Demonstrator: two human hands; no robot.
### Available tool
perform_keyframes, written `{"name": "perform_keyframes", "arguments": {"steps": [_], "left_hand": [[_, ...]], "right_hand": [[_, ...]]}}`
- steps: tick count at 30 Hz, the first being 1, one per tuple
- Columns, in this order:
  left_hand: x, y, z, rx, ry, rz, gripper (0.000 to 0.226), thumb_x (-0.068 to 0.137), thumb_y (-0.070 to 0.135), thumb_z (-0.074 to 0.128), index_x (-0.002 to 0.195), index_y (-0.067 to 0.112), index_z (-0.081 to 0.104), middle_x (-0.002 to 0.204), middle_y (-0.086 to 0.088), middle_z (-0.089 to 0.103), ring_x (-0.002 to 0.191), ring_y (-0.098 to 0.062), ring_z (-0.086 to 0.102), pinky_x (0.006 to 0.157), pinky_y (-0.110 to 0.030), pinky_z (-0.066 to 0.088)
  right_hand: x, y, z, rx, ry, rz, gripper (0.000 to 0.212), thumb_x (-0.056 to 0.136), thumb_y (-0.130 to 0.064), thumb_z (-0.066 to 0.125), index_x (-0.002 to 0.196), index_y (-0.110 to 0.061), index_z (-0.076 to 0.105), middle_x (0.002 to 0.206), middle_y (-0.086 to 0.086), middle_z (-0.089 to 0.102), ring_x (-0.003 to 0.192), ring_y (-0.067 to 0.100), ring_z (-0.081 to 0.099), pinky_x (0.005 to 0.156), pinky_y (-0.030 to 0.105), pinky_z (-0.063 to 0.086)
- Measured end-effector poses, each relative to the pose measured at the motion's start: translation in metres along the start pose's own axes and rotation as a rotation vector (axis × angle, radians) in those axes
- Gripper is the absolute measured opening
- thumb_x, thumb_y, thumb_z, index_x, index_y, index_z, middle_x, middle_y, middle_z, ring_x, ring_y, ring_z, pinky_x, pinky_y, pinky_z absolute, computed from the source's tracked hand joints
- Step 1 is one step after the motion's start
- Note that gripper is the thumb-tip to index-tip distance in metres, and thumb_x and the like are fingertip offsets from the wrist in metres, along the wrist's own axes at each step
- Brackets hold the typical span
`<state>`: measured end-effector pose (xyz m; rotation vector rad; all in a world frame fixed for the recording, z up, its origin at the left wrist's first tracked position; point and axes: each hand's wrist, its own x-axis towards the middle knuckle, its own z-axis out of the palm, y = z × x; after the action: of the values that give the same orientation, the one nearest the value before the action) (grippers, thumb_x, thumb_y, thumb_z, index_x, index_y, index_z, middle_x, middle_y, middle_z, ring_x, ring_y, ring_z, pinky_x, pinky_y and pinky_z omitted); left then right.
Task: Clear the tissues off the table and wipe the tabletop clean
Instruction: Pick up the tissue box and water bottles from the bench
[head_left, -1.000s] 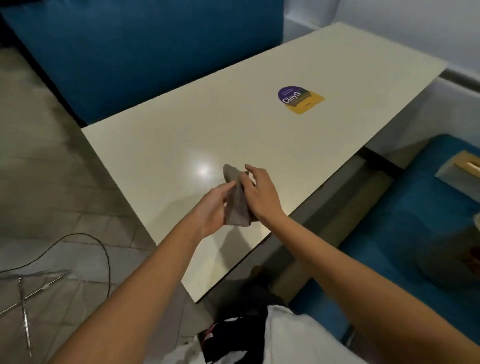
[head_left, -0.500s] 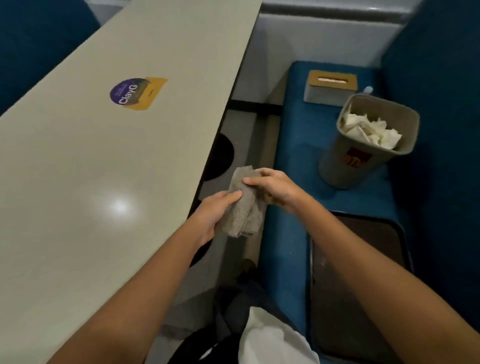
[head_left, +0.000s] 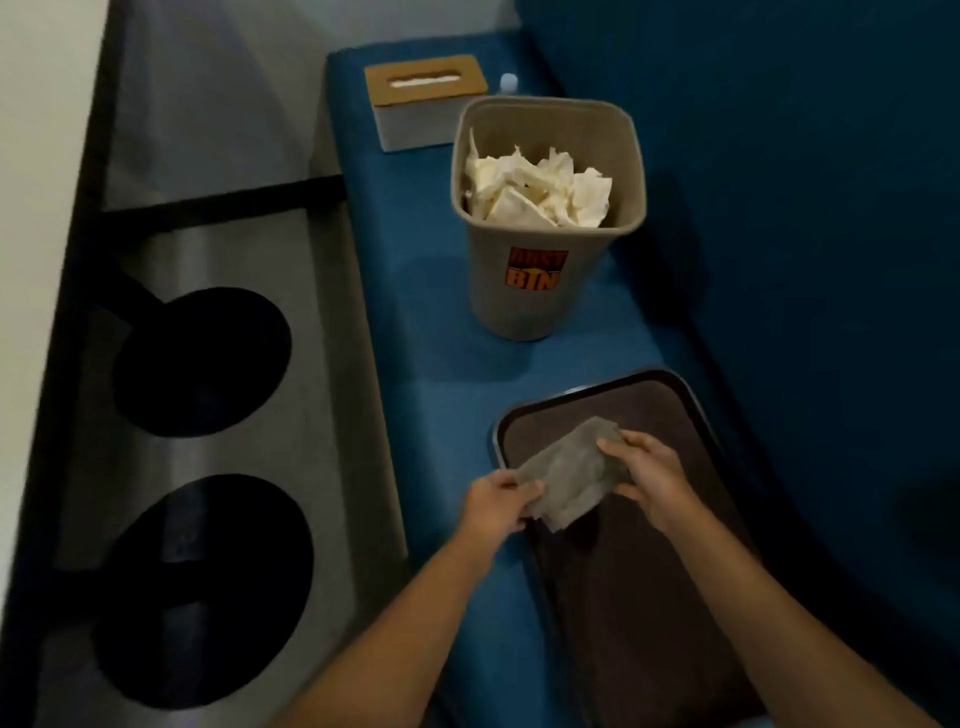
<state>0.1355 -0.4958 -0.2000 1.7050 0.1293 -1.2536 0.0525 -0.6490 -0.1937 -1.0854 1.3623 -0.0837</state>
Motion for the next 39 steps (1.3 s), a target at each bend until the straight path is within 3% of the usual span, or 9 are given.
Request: {"name": "perform_keyframes", "arguments": {"steps": [5,10,13,18,22,28,32,36,39], "left_hand": [[0.077,-0.007,0.026,0.375,0.065,0.213,0.019,0.086,0.017,0.065,0.100,0.005,0.063,0.068,-0.004,0.055,0.068,-0.014,0.049,0.068,-0.029,0.048],[0.114,-0.020,0.034,0.543,0.041,0.262,0.029,0.092,0.013,0.055,0.121,0.009,0.053,0.109,-0.016,0.059,0.095,-0.022,0.057,0.071,-0.017,0.037],[0.119,-0.024,0.031,0.551,0.067,0.261,0.038,0.093,0.010,0.053,0.130,0.009,0.047,0.118,-0.016,0.055,0.106,-0.024,0.055,0.077,-0.016,0.036],[0.097,-0.020,0.014,0.352,0.152,0.203,0.033,0.087,0.006,0.061,0.119,0.005,0.053,0.092,-0.007,0.056,0.086,-0.025,0.058,0.083,-0.040,0.053],[0.061,-0.011,-0.012,0.277,0.215,0.152,0.019,0.086,0.009,0.062,0.103,0.012,0.056,0.074,0.000,0.053,0.074,-0.021,0.052,0.069,-0.035,0.052],[0.003,0.038,-0.073,0.314,0.374,0.250,0.024,0.087,0.015,0.060,0.110,0.009,0.060,0.072,0.007,0.051,0.084,-0.018,0.056,0.080,-0.025,0.045],[-0.039,0.081,-0.118,0.279,0.454,0.304,0.020,0.087,0.018,0.061,0.106,0.012,0.062,0.089,-0.002,0.063,0.095,-0.022,0.062,0.081,-0.023,0.045],[-0.074,0.118,-0.159,0.287,0.524,0.387,0.022,0.089,0.020,0.058,0.110,0.011,0.061,0.098,-0.002,0.063,0.086,-0.010,0.055,0.068,-0.012,0.035],[-0.083,0.142,-0.188,0.289,0.548,0.426,0.025,0.090,0.023,0.057,0.114,0.014,0.060,0.108,-0.002,0.064,0.090,-0.008,0.054,0.076,-0.016,0.038]], "right_hand": [[0.063,0.033,-0.011,0.009,0.223,-0.012,0.032,0.084,-0.009,0.066,0.115,-0.004,0.056,0.105,0.011,0.057,0.100,0.026,0.058,0.082,0.036,0.051],[0.100,0.058,-0.005,-0.168,0.341,-0.084,0.030,0.083,-0.014,0.067,0.111,-0.006,0.059,0.112,0.013,0.061,0.100,0.025,0.058,0.094,0.043,0.048],[0.105,0.060,0.000,-0.335,0.369,-0.119,0.032,0.085,-0.016,0.065,0.113,-0.005,0.059,0.114,0.011,0.060,0.107,0.028,0.056,0.094,0.034,0.043],[0.080,0.047,0.009,-0.713,0.442,-0.274,0.034,0.087,-0.023,0.061,0.118,-0.011,0.054,0.123,0.014,0.047,0.115,0.030,0.046,0.090,0.039,0.042],[0.042,0.033,0.027,-0.962,0.337,-0.521,0.033,0.087,-0.022,0.060,0.118,-0.014,0.056,0.121,0.012,0.046,0.116,0.027,0.041,0.090,0.037,0.040],[-0.016,-0.018,0.090,-0.771,0.182,-0.691,0.026,0.086,-0.019,0.063,0.109,-0.008,0.062,0.112,0.013,0.051,0.112,0.029,0.048,0.092,0.034,0.034],[-0.063,-0.066,0.138,-0.681,0.073,-0.808,0.024,0.089,-0.024,0.059,0.110,-0.013,0.059,0.109,0.007,0.048,0.108,0.022,0.049,0.082,0.031,0.036],[-0.102,-0.105,0.183,-0.626,-0.013,-0.921,0.024,0.089,-0.026,0.057,0.110,-0.014,0.059,0.111,0.005,0.049,0.107,0.019,0.051,0.087,0.033,0.040],[-0.116,-0.130,0.217,-0.581,-0.071,-0.966,0.022,0.090,-0.026,0.056,0.109,-0.015,0.059,0.110,0.004,0.050,0.106,0.017,0.051,0.088,0.031,0.040]]}}
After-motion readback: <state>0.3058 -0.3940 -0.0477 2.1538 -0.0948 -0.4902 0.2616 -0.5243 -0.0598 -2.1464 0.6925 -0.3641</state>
